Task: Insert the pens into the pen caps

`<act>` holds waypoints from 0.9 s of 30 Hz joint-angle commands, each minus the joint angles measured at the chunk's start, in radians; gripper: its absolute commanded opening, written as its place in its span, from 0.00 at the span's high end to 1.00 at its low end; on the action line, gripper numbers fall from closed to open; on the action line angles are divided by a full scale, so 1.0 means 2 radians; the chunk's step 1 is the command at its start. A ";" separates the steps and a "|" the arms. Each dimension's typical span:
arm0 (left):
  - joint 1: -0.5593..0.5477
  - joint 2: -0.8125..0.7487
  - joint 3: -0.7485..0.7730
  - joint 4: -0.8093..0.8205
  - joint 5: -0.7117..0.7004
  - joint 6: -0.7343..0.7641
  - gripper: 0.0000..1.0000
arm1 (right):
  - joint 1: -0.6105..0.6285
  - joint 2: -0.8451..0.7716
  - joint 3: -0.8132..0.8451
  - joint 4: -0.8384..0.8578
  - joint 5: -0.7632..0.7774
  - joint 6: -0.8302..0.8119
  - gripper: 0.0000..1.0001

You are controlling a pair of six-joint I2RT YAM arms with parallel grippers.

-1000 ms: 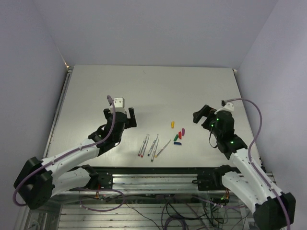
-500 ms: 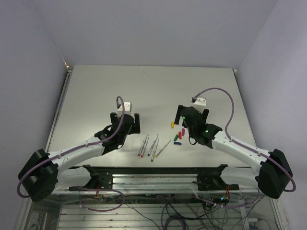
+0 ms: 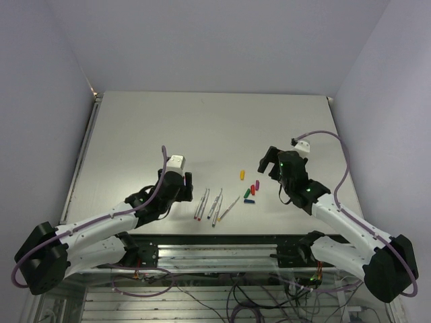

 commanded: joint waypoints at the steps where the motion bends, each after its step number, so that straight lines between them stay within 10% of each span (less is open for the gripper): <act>1: -0.005 -0.010 -0.005 0.000 0.016 -0.005 0.26 | -0.018 -0.013 -0.022 0.019 -0.063 0.001 0.12; 5: -0.009 0.000 0.007 -0.015 0.004 0.007 0.22 | -0.024 -0.030 -0.032 0.032 -0.064 -0.008 0.21; 14: -0.012 0.006 0.001 0.021 0.006 0.005 0.19 | -0.052 -0.061 -0.039 0.064 -0.078 -0.035 0.82; 19: -0.012 0.011 -0.003 0.030 0.005 0.005 0.17 | -0.053 -0.054 -0.028 0.058 -0.081 -0.043 0.80; 23: -0.012 0.026 0.006 0.021 0.022 0.012 0.16 | -0.053 -0.061 -0.028 0.046 -0.046 -0.041 0.48; 27: -0.011 0.056 0.021 -0.002 0.038 0.016 0.15 | -0.053 -0.063 -0.029 0.041 -0.026 -0.032 0.47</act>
